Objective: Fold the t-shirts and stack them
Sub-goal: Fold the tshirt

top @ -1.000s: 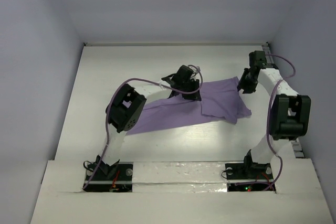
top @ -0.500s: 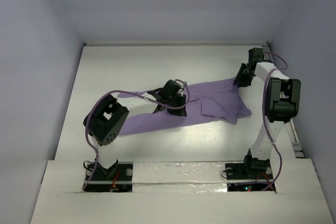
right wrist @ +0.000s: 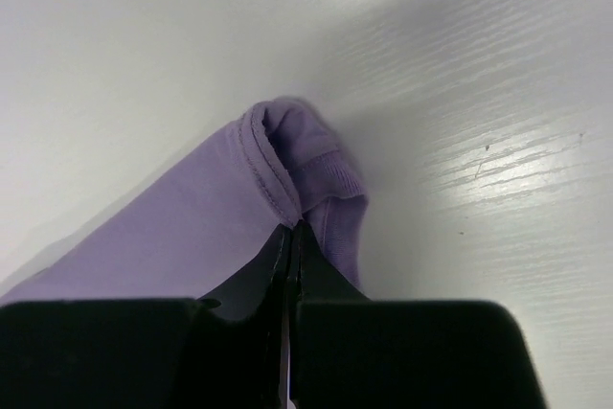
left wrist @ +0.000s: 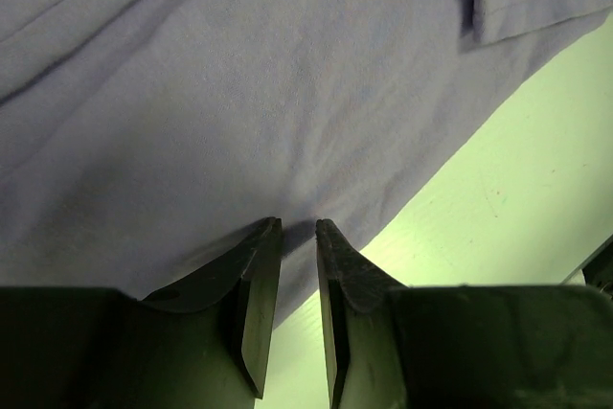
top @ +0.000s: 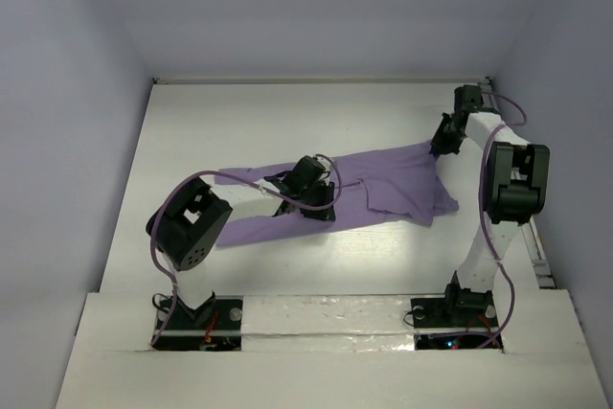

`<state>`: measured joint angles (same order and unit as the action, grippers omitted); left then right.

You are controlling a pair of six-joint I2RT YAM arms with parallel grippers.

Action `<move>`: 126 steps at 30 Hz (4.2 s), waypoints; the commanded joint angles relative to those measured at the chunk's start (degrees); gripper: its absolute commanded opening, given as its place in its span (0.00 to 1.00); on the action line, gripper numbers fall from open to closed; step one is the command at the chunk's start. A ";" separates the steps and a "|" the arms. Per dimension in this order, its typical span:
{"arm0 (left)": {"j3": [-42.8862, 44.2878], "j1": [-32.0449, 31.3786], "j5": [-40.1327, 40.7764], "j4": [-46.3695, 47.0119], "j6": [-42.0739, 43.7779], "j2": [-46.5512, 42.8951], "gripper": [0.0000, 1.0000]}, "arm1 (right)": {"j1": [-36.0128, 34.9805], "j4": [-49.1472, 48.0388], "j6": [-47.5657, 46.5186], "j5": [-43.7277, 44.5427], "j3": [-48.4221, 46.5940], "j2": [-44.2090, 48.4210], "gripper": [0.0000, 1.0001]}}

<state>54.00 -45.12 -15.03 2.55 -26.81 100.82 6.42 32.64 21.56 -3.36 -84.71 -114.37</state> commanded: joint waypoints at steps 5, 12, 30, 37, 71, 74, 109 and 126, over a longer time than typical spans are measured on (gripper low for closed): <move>-3.72 -0.49 1.31 -2.98 1.49 -0.88 0.21 | 0.18 0.75 -2.14 4.85 -8.71 -1.91 0.00; -5.57 -0.49 1.49 -3.25 1.85 -0.62 0.21 | 0.18 1.72 -4.07 6.08 -13.20 -5.16 0.00; 3.83 4.32 8.25 -14.05 1.94 -13.00 0.23 | 0.18 4.89 -1.18 6.43 -14.55 2.71 0.60; 3.93 24.63 10.62 -15.02 -0.43 -16.27 0.31 | -4.29 -6.79 5.41 -6.55 9.51 19.07 0.00; 5.15 50.22 0.26 -4.22 2.81 -0.09 0.37 | -28.74 -10.40 7.88 -10.54 -3.19 -0.94 0.41; 4.54 50.22 -0.70 -3.25 2.64 0.17 0.35 | -28.74 -10.50 8.06 -9.83 -2.66 -1.91 0.41; 5.24 54.53 1.76 -5.88 3.08 -4.03 0.43 | -28.74 -6.11 8.59 -7.36 -6.34 -2.88 0.41; 2.34 32.92 4.04 -10.10 1.15 -29.70 0.00 | -10.81 -7.07 9.47 5.61 20.27 16.20 0.00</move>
<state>57.43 -10.52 -12.19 -6.42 -24.77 75.20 -5.32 24.84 32.56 -3.09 -67.09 -98.37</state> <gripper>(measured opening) 0.003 0.010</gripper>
